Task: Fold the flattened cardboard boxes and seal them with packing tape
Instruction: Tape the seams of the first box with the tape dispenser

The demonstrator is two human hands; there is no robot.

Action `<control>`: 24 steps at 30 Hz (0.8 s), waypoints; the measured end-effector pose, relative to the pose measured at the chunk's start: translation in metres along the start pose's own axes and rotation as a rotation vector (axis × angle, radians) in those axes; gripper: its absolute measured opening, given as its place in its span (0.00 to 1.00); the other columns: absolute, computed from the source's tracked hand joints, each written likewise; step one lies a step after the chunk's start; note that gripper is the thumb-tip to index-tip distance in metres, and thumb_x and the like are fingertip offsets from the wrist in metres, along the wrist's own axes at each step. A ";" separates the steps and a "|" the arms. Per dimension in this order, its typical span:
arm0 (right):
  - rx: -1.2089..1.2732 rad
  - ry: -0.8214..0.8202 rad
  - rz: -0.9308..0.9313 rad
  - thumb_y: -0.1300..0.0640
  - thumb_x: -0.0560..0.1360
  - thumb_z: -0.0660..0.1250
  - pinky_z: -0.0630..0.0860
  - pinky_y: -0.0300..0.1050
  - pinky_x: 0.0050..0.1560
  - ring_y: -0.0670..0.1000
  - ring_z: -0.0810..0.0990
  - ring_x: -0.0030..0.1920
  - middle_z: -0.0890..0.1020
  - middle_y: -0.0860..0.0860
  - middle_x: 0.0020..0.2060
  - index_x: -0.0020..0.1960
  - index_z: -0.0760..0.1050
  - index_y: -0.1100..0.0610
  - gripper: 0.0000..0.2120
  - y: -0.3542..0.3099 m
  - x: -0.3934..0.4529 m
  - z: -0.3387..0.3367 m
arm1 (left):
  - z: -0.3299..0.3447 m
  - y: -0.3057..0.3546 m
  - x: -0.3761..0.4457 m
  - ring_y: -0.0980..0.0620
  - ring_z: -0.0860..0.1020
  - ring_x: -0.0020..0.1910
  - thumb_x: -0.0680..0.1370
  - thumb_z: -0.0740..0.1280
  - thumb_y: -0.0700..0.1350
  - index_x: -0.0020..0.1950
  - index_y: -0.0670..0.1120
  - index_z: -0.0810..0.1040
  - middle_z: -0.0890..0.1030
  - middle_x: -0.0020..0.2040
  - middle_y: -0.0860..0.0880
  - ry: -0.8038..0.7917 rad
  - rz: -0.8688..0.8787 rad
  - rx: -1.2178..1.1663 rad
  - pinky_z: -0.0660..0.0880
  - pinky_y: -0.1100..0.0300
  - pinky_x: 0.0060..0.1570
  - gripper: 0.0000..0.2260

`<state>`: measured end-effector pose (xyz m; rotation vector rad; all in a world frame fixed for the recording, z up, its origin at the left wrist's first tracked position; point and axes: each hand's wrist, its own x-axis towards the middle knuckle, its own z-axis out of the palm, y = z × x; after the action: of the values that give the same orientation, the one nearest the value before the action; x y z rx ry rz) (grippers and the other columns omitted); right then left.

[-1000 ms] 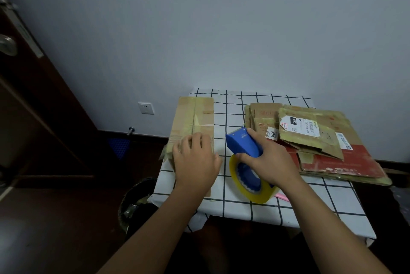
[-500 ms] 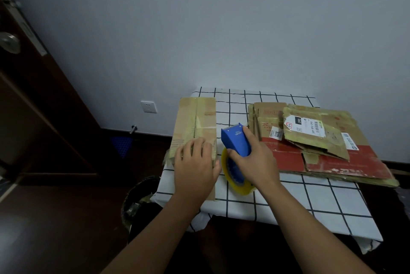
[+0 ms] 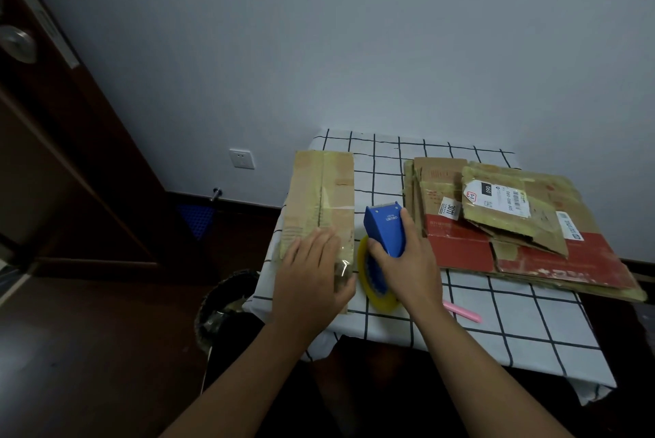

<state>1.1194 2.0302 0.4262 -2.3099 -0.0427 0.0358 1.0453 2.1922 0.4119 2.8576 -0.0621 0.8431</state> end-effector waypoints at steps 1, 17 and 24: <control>0.009 -0.014 0.016 0.39 0.75 0.65 0.73 0.49 0.48 0.55 0.74 0.55 0.73 0.53 0.59 0.79 0.48 0.38 0.38 0.000 0.000 -0.002 | 0.000 0.001 -0.003 0.46 0.74 0.67 0.71 0.70 0.57 0.62 0.43 0.77 0.77 0.66 0.45 -0.010 0.012 -0.003 0.71 0.46 0.65 0.25; 0.202 -0.218 -0.005 0.35 0.74 0.66 0.67 0.45 0.51 0.49 0.69 0.51 0.68 0.44 0.55 0.80 0.40 0.41 0.46 -0.018 -0.019 -0.012 | -0.016 -0.006 -0.007 0.43 0.65 0.63 0.78 0.62 0.49 0.57 0.48 0.81 0.72 0.66 0.42 0.085 -0.479 -0.294 0.72 0.49 0.54 0.12; 0.191 -0.200 -0.019 0.39 0.71 0.73 0.68 0.42 0.50 0.49 0.70 0.49 0.67 0.47 0.54 0.80 0.37 0.43 0.53 -0.017 -0.020 -0.010 | -0.021 -0.005 -0.003 0.50 0.70 0.67 0.78 0.69 0.50 0.67 0.46 0.74 0.70 0.69 0.49 0.040 -0.677 -0.492 0.70 0.55 0.62 0.19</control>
<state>1.0994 2.0334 0.4457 -2.1075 -0.1564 0.2510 1.0320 2.2006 0.4274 2.1687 0.5811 0.6199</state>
